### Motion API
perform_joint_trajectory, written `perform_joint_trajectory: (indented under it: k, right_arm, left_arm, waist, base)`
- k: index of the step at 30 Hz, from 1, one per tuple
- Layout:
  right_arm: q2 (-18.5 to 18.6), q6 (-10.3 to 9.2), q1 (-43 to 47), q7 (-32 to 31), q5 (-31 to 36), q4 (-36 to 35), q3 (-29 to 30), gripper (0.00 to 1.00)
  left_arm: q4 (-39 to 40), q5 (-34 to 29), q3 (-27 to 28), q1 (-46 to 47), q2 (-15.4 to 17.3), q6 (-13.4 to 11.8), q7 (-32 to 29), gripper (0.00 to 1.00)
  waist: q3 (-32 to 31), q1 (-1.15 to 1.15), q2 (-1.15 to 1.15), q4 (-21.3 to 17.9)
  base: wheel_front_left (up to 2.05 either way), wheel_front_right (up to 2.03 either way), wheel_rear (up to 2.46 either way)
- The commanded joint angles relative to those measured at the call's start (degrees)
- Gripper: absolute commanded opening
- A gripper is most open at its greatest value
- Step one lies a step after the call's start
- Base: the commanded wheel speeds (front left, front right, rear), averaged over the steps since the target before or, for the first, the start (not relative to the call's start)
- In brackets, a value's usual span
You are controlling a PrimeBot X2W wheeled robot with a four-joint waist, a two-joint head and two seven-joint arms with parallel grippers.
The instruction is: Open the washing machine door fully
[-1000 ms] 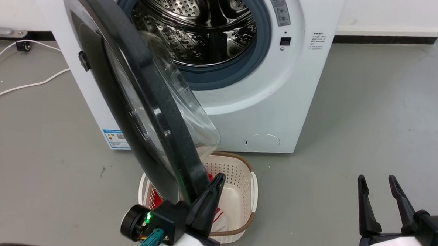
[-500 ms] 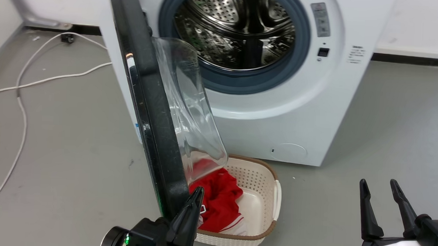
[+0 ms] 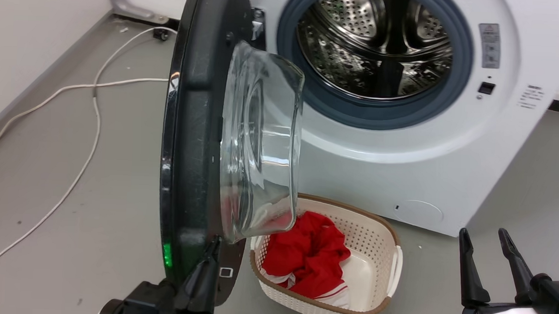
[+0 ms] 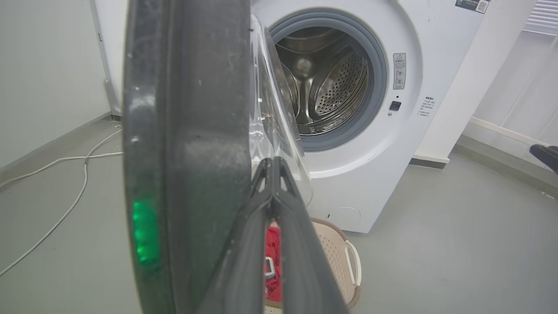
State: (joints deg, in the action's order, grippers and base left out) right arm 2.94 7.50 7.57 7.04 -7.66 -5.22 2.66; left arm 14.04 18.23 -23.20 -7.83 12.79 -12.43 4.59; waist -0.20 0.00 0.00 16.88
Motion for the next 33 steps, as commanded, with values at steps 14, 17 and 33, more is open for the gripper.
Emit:
perform_joint_trajectory:
  k: [14, 17, 33]
  right_arm:
    - [-0.13, -0.03, -1.39, -1.53, 1.19, -2.23, 0.17, 1.00]
    - [-0.13, -0.03, -2.12, -1.99, 1.53, -2.96, 0.62, 1.00]
    - [-0.13, -0.03, -3.81, -2.91, 2.47, -3.96, 1.39, 1.00]
  left_arm:
    - [-8.85, 4.48, 11.29, 4.83, 3.56, -0.13, 7.77, 0.00]
    - [-10.65, 5.45, 14.16, 6.76, 4.18, -0.40, 8.80, 0.00]
    - [-22.97, 10.45, 27.13, 14.90, 8.17, 1.89, 10.58, 0.00]
  waist:
    - [3.74, 0.00, 0.00, 2.29]
    - [5.09, 0.00, 0.00, 2.04]
    - [8.77, 0.00, 0.00, 0.80]
  base:
    - [0.00, 0.00, 0.00]
    - [0.00, 0.00, 0.00]
    - [0.00, 0.00, 0.00]
